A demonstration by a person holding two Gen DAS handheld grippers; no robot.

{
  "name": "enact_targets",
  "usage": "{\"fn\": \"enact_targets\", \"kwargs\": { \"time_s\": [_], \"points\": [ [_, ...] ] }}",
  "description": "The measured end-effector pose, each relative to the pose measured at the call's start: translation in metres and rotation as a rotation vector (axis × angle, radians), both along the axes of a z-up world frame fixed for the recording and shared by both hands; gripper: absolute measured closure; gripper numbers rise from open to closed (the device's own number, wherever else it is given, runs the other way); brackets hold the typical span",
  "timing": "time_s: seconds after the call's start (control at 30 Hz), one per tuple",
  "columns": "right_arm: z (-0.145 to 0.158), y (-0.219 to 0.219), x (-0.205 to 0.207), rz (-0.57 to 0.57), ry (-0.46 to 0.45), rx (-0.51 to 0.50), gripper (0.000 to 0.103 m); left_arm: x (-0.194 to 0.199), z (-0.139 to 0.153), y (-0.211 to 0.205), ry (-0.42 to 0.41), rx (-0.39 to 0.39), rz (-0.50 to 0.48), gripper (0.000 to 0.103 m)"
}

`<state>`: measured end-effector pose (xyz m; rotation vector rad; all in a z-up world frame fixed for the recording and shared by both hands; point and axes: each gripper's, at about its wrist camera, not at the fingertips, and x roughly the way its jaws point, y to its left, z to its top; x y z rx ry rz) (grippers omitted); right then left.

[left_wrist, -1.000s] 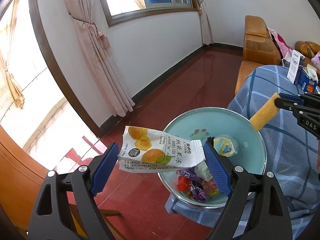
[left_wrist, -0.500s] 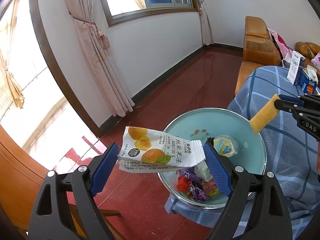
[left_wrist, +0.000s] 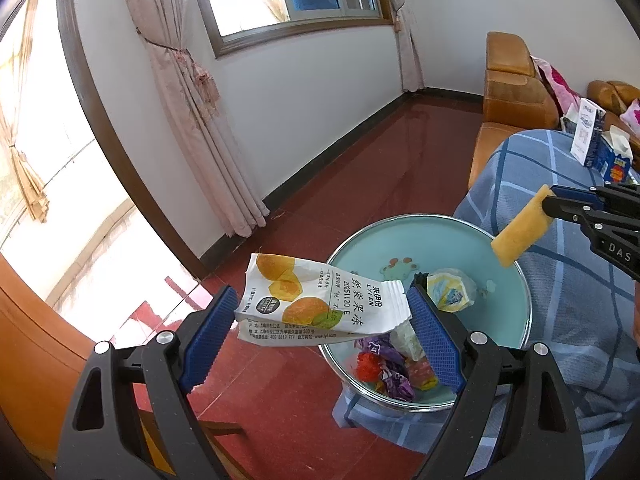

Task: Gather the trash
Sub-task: 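Hold the snack packet and sponge above the bin with both tools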

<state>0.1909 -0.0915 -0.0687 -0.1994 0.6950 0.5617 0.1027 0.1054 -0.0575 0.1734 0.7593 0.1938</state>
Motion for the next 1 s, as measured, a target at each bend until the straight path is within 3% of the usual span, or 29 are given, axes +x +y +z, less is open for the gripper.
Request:
{"fn": "enact_targets", "kwargs": {
  "time_s": [0.33, 1.0],
  "points": [
    [0.004, 0.008, -0.012, 0.011, -0.01, 0.005, 0.089, -0.009, 0.002, -0.004, -0.015, -0.007, -0.02, 0.018],
    [0.016, 0.028, -0.006, 0.026, -0.079, -0.054, 0.088, -0.005, 0.007, 0.012, -0.049, -0.007, 0.053, 0.018]
  ]
}}
